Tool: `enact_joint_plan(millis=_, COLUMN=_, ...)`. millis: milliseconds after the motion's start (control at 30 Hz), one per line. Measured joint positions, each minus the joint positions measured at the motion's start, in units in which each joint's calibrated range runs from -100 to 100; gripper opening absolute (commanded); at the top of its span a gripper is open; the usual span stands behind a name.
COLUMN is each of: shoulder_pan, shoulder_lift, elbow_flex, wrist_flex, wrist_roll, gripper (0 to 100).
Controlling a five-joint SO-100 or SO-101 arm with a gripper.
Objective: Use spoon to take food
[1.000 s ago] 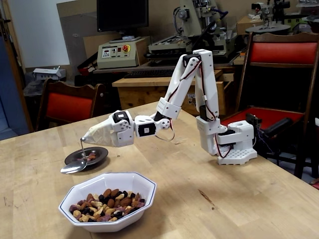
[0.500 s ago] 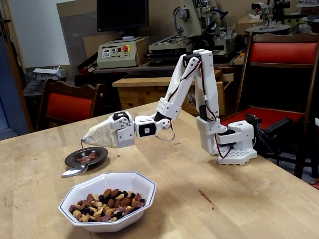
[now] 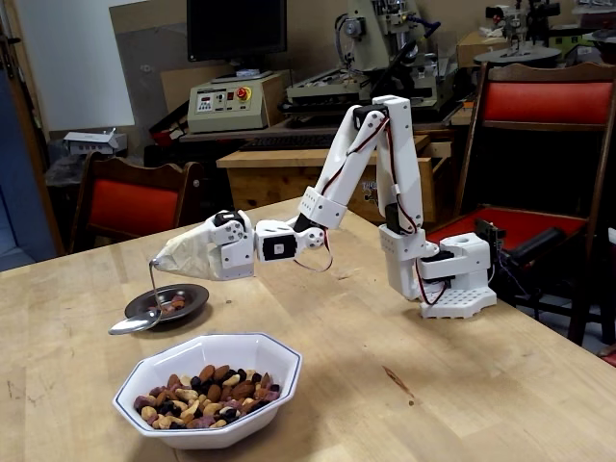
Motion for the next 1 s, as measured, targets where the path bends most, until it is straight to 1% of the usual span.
enact_joint_plan(millis=300, shoulder_pan=0.00, shoulder_lift=0.00, elbow_flex=0.00, wrist_flex=-8.56, wrist_roll=0.00, gripper=4)
enact_joint_plan(millis=400, shoulder_pan=0.00, shoulder_lift=0.00, elbow_flex=2.66, wrist_flex=-10.08, wrist_roll=0.00, gripper=4)
enact_joint_plan(millis=533, shoulder_pan=0.00, shoulder_lift=-2.40, elbow_flex=8.49, wrist_flex=-10.24, wrist_roll=0.00, gripper=4)
enact_joint_plan(millis=867, shoulder_pan=0.00, shoulder_lift=-18.37, elbow_flex=19.39, wrist_flex=-10.32, wrist_roll=0.00, gripper=4)
enact_joint_plan(millis=1000, shoulder_pan=0.00, shoulder_lift=-22.32, elbow_flex=21.96, wrist_flex=-6.88, wrist_roll=0.00, gripper=4)
